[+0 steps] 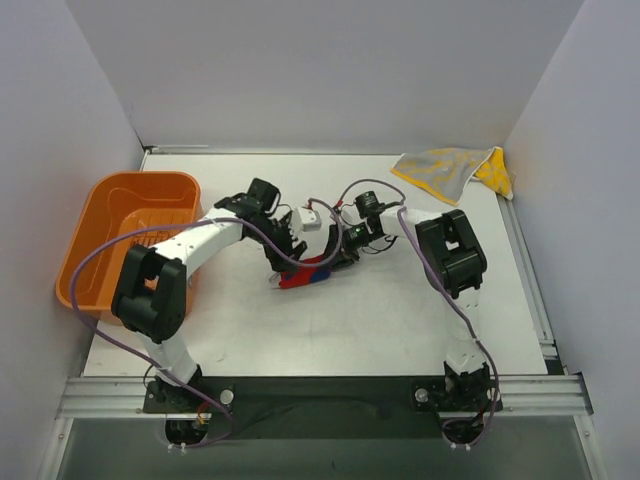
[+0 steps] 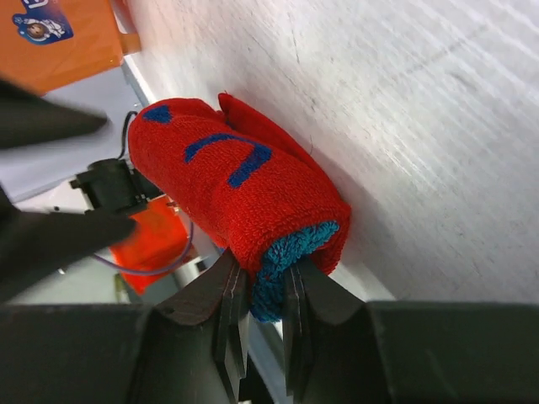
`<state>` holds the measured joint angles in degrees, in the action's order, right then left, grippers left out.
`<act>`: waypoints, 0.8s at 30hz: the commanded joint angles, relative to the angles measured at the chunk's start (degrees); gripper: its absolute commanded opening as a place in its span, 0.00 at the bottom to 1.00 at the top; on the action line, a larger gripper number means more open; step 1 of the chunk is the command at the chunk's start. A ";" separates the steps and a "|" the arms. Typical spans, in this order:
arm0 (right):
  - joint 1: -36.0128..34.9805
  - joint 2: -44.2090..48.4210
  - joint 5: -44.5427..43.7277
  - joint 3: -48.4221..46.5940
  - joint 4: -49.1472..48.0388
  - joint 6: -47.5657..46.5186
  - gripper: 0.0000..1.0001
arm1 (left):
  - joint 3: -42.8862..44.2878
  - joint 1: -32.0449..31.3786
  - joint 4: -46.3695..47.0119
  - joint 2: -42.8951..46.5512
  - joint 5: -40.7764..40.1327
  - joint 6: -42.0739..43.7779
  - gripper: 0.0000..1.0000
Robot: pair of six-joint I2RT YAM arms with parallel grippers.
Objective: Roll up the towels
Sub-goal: Place the rolled towel into the container
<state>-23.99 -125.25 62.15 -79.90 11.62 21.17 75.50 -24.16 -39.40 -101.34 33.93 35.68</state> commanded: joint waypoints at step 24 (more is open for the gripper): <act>2.10 -5.79 11.50 -3.16 3.85 11.09 0.00 | -10.28 -16.71 16.28 -3.16 -21.01 17.92 0.69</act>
<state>-22.06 -130.19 70.81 -81.45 12.82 30.04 66.81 -40.47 -24.29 -103.31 14.04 50.24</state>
